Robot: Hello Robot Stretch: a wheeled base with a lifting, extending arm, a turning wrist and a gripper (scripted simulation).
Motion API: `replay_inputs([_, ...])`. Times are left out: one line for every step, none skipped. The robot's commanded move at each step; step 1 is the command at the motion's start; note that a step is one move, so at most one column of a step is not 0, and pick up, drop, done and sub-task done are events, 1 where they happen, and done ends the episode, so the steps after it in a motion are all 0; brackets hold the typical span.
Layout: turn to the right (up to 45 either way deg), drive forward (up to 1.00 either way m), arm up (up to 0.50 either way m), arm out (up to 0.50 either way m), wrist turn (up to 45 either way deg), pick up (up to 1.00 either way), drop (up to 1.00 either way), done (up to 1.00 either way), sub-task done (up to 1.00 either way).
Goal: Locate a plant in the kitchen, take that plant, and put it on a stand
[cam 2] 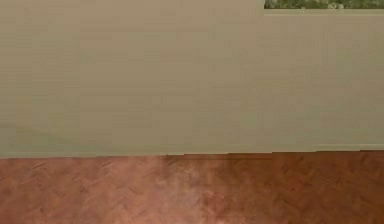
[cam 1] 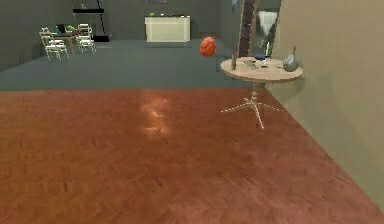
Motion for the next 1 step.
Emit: replay_inputs([-18.0,0.00,0.00,0.00,0.0,0.00,0.00,0.00,0.00])
